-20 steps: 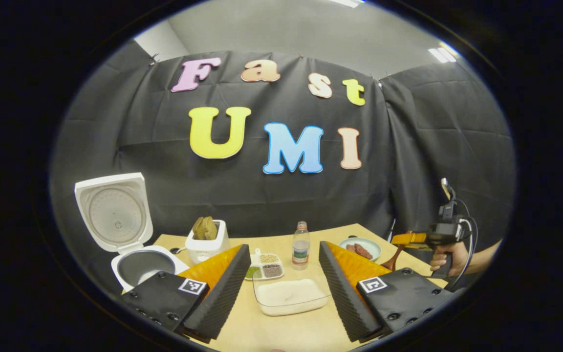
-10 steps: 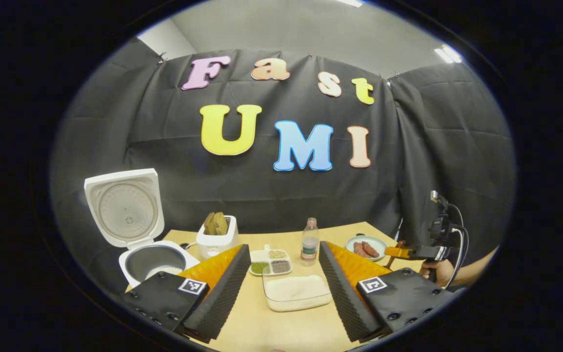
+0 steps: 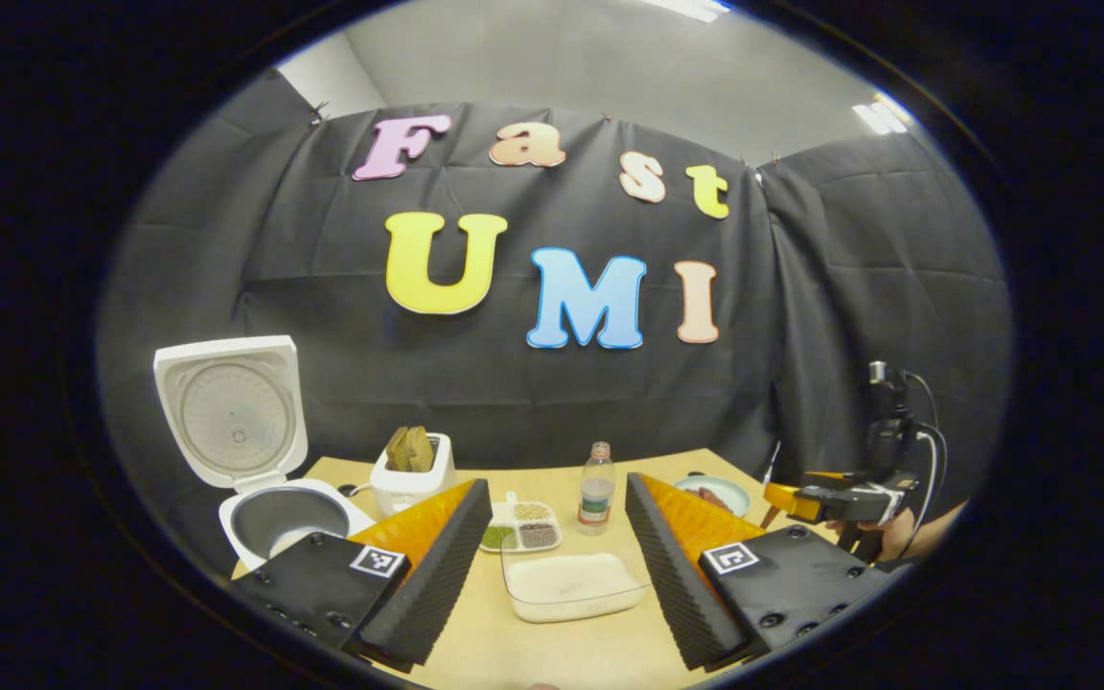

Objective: Close the left gripper, press the button to open the rice cooker; take a wooden spoon from the chopstick holder with the right hand, scoop a spoonful of rice and pour it into the rice cooker, then put the wooden spoon back into the chopstick holder.

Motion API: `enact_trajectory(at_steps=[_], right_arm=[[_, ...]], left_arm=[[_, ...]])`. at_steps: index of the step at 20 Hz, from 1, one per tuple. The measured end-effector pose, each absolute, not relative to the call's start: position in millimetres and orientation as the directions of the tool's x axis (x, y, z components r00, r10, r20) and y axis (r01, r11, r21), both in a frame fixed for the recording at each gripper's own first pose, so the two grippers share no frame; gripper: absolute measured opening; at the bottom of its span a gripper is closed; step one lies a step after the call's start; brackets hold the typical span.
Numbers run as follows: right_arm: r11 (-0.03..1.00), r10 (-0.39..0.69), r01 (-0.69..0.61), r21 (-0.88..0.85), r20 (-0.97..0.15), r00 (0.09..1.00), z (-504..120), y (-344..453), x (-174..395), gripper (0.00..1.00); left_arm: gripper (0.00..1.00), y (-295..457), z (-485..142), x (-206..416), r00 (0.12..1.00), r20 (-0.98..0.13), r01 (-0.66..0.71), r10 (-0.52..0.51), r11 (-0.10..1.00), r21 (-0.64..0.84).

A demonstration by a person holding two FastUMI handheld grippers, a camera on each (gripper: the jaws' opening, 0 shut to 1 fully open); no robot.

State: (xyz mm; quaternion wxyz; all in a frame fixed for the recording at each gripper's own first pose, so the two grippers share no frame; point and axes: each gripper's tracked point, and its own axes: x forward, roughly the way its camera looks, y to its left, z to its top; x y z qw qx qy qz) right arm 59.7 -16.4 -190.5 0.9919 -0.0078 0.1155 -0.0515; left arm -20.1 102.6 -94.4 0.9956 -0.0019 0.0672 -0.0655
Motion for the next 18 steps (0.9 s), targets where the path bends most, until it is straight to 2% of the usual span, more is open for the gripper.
enact_trajectory(at_steps=[3,10,17,18], right_arm=[[0.996,-0.078,0.070,-0.061,-0.134,0.988,-137,2,49,0.99],[1.000,0.008,-0.007,0.006,-0.068,0.998,-58,65,41,0.99],[0.998,0.065,-0.065,0.013,-0.019,0.998,-29,97,47,0.99],[0.998,0.070,-0.070,0.011,-0.026,0.997,-34,98,48,0.96]], left_arm=[[0.97,113,-85,-10,0.986,-0.123,0.106,-0.110,0.994,-0.039],[0.97,165,-49,0,0.996,-0.084,0.012,-0.012,1.000,0.003],[0.96,251,-1,16,0.992,-0.059,-0.118,0.116,0.993,-0.024],[0.96,261,6,19,0.991,-0.056,-0.125,0.123,0.991,-0.039]])
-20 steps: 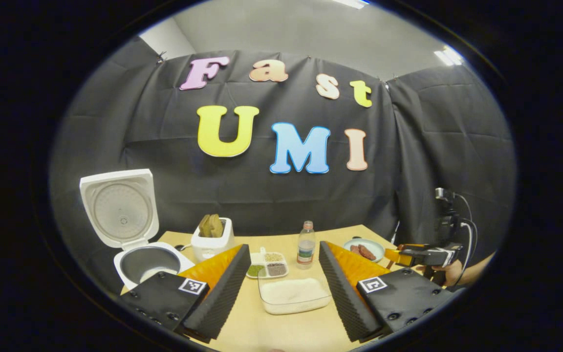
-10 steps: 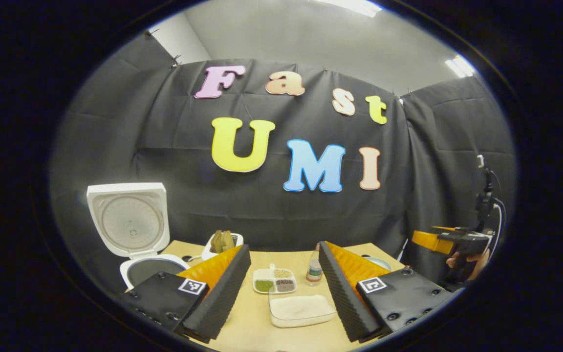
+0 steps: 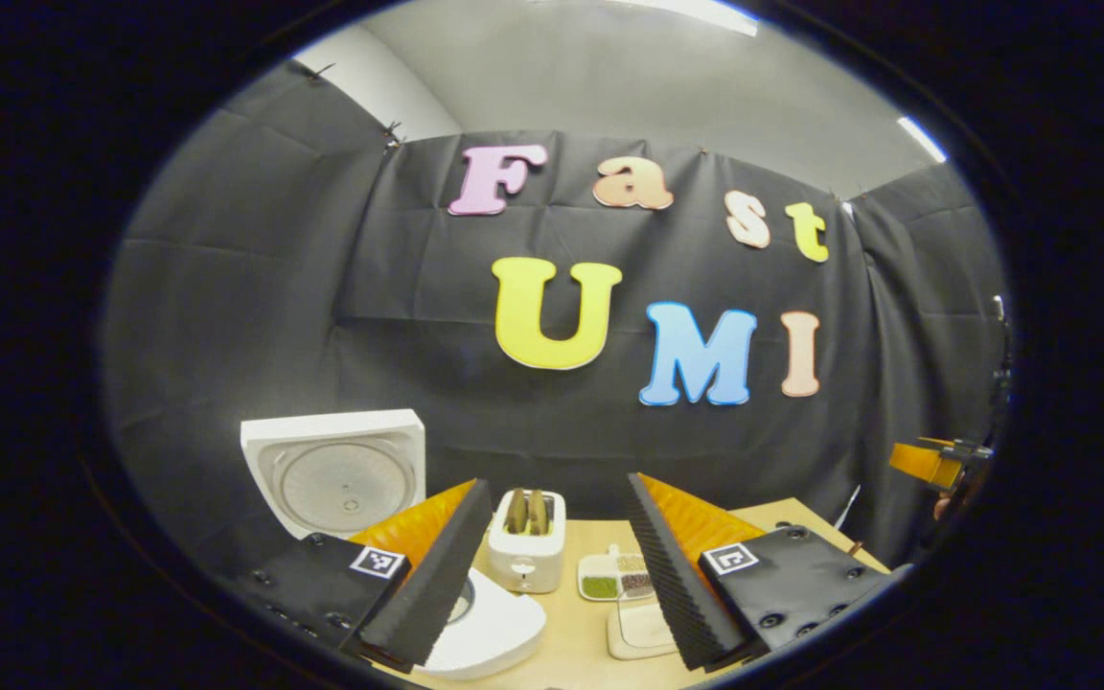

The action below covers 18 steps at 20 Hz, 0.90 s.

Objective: Close the left gripper, press the button to open the rice cooker; take a wooden spoon from the chopstick holder with the right hand, scoop a spoonful of rice and pour it into the rice cooker, then put the wooden spoon back into the chopstick holder.

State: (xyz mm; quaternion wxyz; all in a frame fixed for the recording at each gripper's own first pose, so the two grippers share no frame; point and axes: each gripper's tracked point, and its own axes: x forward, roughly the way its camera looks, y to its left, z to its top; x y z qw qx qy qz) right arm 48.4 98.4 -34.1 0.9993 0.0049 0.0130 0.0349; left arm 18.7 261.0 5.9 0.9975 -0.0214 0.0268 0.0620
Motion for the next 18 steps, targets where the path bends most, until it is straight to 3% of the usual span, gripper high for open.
enact_trajectory(at_steps=[3,10,18], right_arm=[[0.997,0.082,-0.082,0.013,-0.030,0.996,-40,105,51,0.99],[0.997,0.076,-0.076,0.003,-0.040,0.996,-45,111,60,0.99],[0.999,0.041,-0.041,-0.004,-0.085,0.996,-63,101,71,0.99]], left_arm=[[0.96,294,24,28,0.986,-0.059,-0.159,0.154,0.983,-0.091],[0.96,355,48,54,0.976,-0.041,-0.214,0.213,0.977,-0.024],[0.97,440,51,93,0.927,-0.066,-0.373,0.370,0.927,-0.035]])
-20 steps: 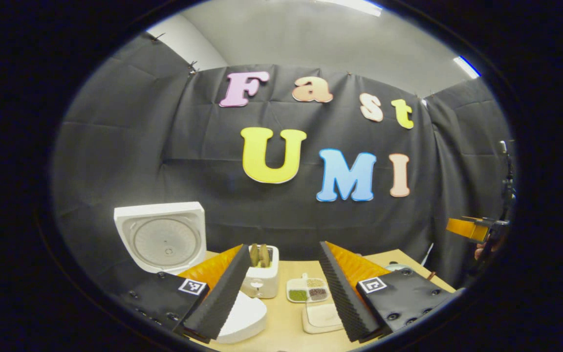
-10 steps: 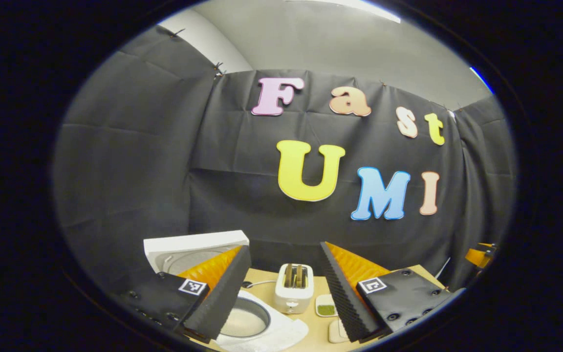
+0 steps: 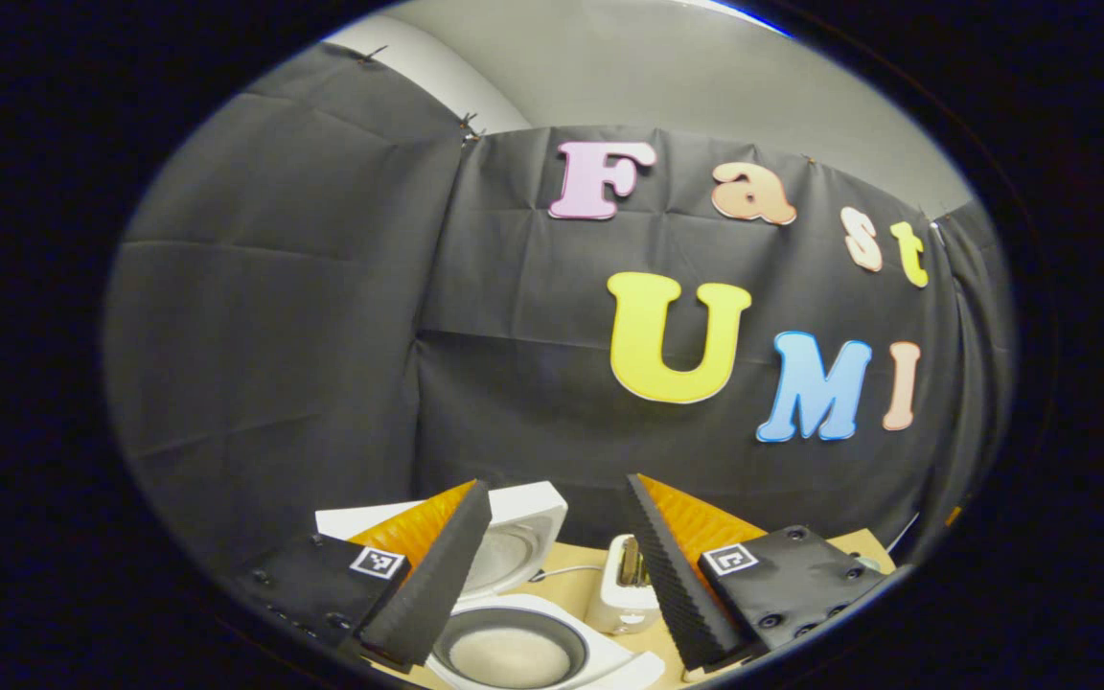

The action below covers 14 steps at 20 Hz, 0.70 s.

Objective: Close the left gripper, press the button to open the rice cooker; take a wooden spoon from the chopstick holder with the right hand, scoop a spoonful of rice and pour it into the rice cooker, then put the wooden spoon back into the chopstick holder.

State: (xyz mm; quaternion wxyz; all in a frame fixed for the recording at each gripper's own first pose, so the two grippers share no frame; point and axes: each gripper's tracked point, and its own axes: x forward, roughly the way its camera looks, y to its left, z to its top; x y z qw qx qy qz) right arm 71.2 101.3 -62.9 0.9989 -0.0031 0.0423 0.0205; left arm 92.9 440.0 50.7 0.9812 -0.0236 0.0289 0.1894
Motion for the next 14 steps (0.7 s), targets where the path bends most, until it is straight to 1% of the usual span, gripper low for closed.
enact_trajectory(at_steps=[3,7,12,14], right_arm=[[0.999,0.030,-0.031,-0.009,-0.102,0.994,-70,98,76,0.99],[0.999,0.027,-0.030,-0.017,-0.121,0.992,-74,94,83,0.99],[0.999,0.028,-0.031,-0.021,-0.128,0.991,-75,93,91,0.99],[0.999,0.040,-0.044,-0.022,-0.137,0.990,-78,97,92,0.99]], left_arm=[[0.96,474,46,110,0.889,-0.089,-0.455,0.450,0.890,-0.044],[0.96,508,34,138,0.855,-0.118,-0.513,0.505,0.857,-0.053],[0.96,548,2,168,0.789,-0.204,-0.602,0.580,0.796,-0.066],[0.97,558,-5,172,0.761,-0.215,-0.632,0.612,0.774,-0.034]])
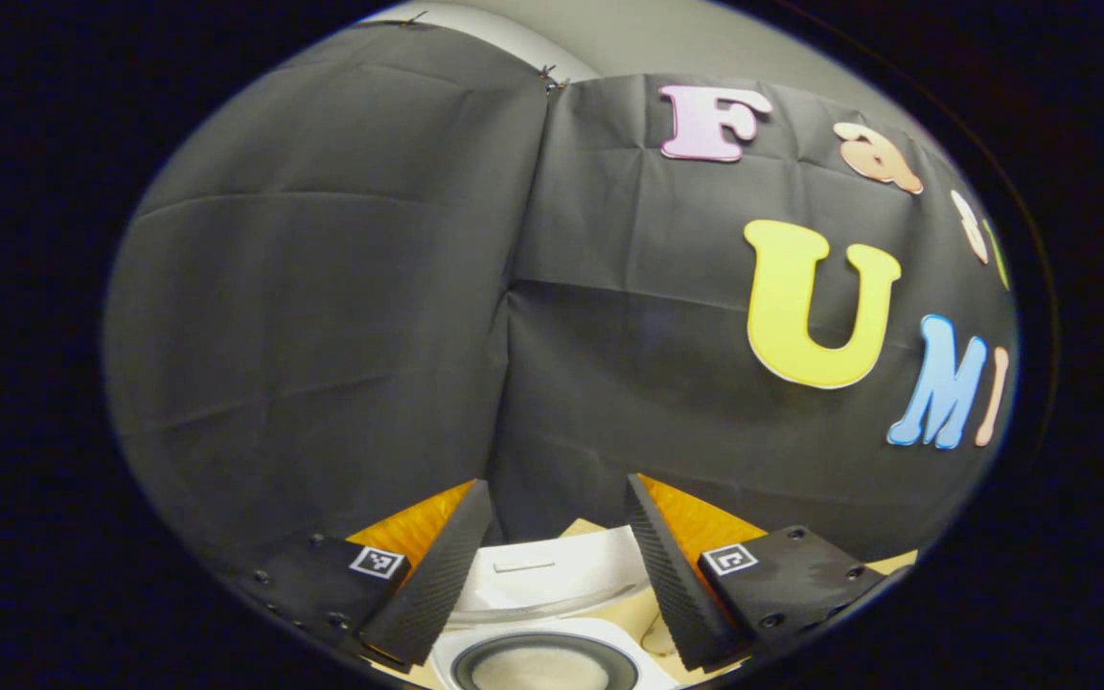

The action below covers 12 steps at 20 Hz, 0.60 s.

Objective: Close the left gripper, press the button to open the rice cooker; take a wooden spoon from the chopstick holder with the right hand, scoop a spoonful of rice and pour it into the rice cooker, then put the wooden spoon back into the chopstick holder.

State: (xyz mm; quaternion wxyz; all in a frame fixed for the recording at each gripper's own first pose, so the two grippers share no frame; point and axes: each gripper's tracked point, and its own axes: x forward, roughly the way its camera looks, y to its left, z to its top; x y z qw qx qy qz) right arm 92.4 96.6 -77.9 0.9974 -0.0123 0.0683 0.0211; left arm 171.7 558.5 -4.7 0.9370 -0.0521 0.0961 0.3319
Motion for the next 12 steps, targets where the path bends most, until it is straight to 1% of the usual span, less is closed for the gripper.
enact_trajectory(at_steps=[3,4,5,6,9,11,12], right_arm=[[0.998,0.055,-0.060,-0.032,-0.140,0.989,-78,98,95,0.99],[0.998,0.059,-0.064,-0.029,-0.139,0.989,-77,98,95,0.99],[0.997,0.064,-0.068,-0.027,-0.140,0.988,-78,99,96,0.99],[0.997,0.066,-0.070,-0.024,-0.143,0.988,-78,99,95,0.99],[0.997,0.071,-0.073,-0.012,-0.139,0.988,-79,99,95,0.99],[0.997,0.075,-0.077,-0.006,-0.128,0.989,-75,99,93,0.99],[0.997,0.080,-0.081,-0.003,-0.122,0.989,-72,100,92,0.99]], left_arm=[[0.97,570,-17,176,0.724,-0.235,-0.667,0.649,0.745,0.001],[0.97,575,-28,177,0.708,-0.281,-0.676,0.648,0.737,-0.003],[0.97,575,-25,178,0.709,-0.258,-0.675,0.656,0.737,0.020],[0.96,571,-30,176,0.706,-0.286,-0.675,0.648,0.738,0.006],[0.97,569,-27,174,0.706,-0.299,-0.676,0.642,0.737,-0.013],[0.96,564,-28,173,0.707,-0.299,-0.674,0.641,0.739,-0.009],[0.94,564,-28,172,0.708,-0.295,-0.672,0.641,0.740,-0.004]])
